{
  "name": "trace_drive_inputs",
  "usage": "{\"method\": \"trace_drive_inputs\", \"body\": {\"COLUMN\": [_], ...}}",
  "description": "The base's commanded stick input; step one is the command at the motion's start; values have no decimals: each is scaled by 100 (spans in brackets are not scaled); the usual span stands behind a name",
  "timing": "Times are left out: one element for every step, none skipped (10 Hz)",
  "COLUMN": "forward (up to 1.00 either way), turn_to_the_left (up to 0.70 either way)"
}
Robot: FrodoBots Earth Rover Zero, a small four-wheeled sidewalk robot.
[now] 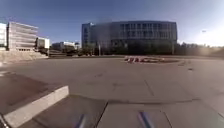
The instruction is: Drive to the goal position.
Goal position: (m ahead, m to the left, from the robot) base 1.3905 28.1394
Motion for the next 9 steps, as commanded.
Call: {"method": "trace_drive_inputs", "body": {"forward": [70,70,70,70,70,70,70,70,70], "turn_to_the_left": [5,5,5,5,1,1,2,11,14]}}
